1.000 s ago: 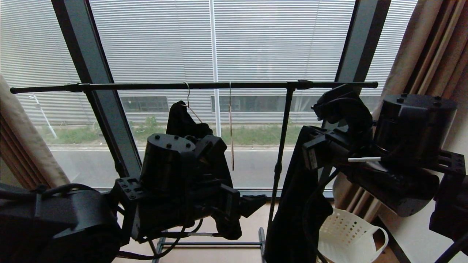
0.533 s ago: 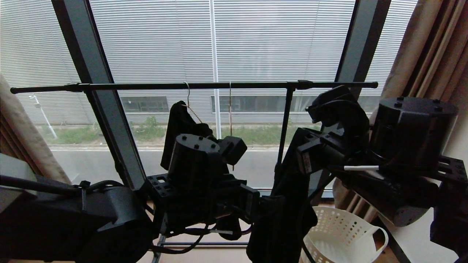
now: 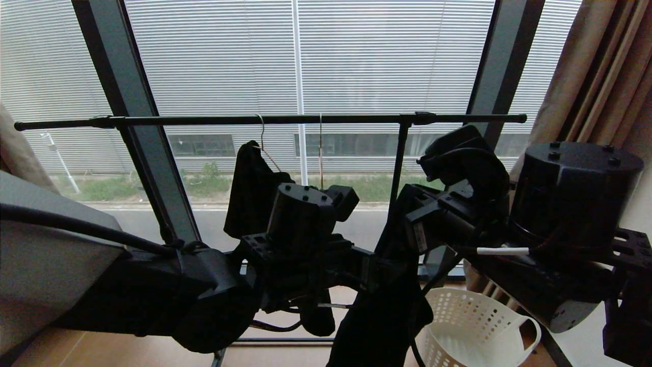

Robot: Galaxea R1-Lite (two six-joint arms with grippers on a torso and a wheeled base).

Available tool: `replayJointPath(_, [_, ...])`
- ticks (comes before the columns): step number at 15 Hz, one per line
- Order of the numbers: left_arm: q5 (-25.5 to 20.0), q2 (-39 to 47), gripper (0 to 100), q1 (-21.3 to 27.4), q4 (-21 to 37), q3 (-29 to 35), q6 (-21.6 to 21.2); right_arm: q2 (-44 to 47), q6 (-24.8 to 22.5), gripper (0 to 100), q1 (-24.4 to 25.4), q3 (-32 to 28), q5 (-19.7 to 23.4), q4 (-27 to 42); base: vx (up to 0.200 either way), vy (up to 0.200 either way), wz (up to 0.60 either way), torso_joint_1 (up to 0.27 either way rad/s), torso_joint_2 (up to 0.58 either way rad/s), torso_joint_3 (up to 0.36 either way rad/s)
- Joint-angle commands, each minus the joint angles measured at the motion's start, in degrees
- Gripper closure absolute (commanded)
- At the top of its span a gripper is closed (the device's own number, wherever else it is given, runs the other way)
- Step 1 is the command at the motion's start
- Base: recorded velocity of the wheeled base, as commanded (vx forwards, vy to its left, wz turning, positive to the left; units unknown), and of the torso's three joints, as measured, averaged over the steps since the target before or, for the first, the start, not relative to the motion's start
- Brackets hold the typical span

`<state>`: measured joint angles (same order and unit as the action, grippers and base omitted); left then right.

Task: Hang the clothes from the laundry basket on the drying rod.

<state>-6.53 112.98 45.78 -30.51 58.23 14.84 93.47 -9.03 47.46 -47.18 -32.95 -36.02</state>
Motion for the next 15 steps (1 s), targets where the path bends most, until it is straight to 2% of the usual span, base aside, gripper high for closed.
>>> replayJointPath(1, [0.8, 2.9, 0, -0.3, 0.1, 1.0, 0.0, -0.9, 0.0, 100, 0.1, 0.1, 0.0, 0.0, 0.000, 0.000, 0.00, 0.000, 0.00, 0.000])
replayJointPath(10, [2.6, 3.0, 0, -3.1, 0.2, -3.0, -0.4, -1.5, 0.0, 100, 0.0, 0.2, 0.0, 0.0, 0.000, 0.000, 0.00, 0.000, 0.00, 0.000])
replayJointPath(11, [2.6, 3.0, 100, -3.4, 0.2, -3.0, -0.4, -1.6, 0.0, 100, 0.0, 0.5, 0.0, 0.0, 0.000, 0.000, 0.00, 0.000, 0.00, 0.000])
replayJointPath(15, [3.5, 2.2, 100, -3.6, 0.0, -3.3, -0.5, -1.6, -0.1, 100, -0.5, 0.5, -0.1, 0.0, 0.000, 0.000, 0.00, 0.000, 0.00, 0.000])
